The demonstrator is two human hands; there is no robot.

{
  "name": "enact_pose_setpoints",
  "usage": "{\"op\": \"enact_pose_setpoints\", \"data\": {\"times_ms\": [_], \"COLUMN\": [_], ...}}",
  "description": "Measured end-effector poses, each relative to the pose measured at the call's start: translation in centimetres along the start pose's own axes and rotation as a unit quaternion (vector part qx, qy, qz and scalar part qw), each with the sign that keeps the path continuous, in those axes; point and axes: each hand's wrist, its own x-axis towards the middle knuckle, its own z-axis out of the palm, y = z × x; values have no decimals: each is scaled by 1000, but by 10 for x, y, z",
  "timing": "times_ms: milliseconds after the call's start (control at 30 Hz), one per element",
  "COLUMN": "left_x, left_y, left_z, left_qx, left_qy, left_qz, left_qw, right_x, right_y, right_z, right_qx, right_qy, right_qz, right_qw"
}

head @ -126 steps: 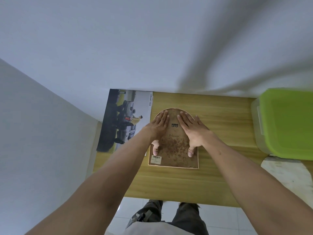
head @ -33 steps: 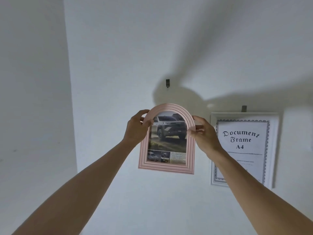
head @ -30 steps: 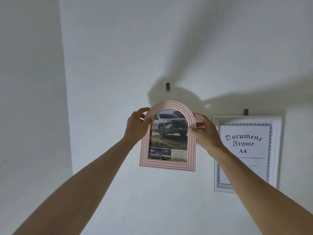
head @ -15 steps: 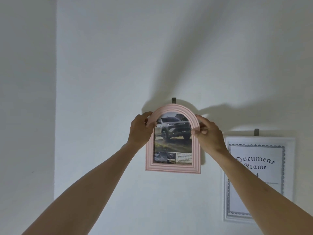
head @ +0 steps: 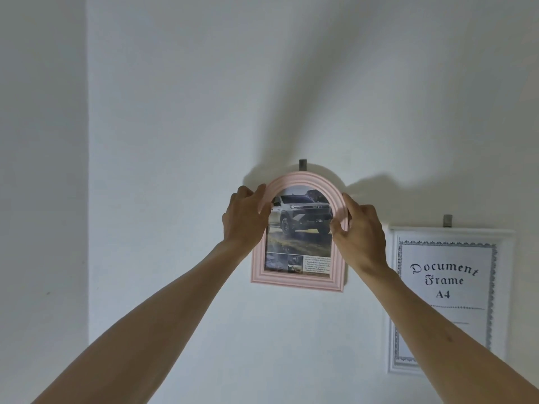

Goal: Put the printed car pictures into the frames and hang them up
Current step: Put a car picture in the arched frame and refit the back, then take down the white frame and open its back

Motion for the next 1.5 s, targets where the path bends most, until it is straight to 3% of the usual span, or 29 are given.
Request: {"op": "enact_pose_setpoints", "data": {"times_ms": [300, 733, 900, 1067, 1333, 1433, 1500], "left_x": [-2, -7, -14, -26, -54, -77, -93], "left_y": [-1, 3, 11, 41, 115, 146, 165], "left_z": [3, 5, 6, 13, 56, 78, 92], "left_qx": [29, 5, 9, 5, -42, -93, -123], "left_qy": [-19, -5, 39, 98, 71, 49, -10], "left_qz": [-12, -27, -19, 52, 129, 120, 94], "left_qw": [999, 1000, 999, 994, 988, 987, 988], "right_x": [6, 0, 0, 0, -17, -25, -30], "right_y": [11, 1, 2, 21, 92, 128, 152], "right_z": [7, -16, -40, -74, -143, -167, -182], "right_qx": [-29, 13, 10, -25, -72, -82, -75], "right_qy": [-14, -22, -15, 18, 57, 50, 36], "right_qz": [-38, -72, -36, -13, 49, 86, 111], "right_qw": [999, 997, 999, 999, 995, 992, 990]}}
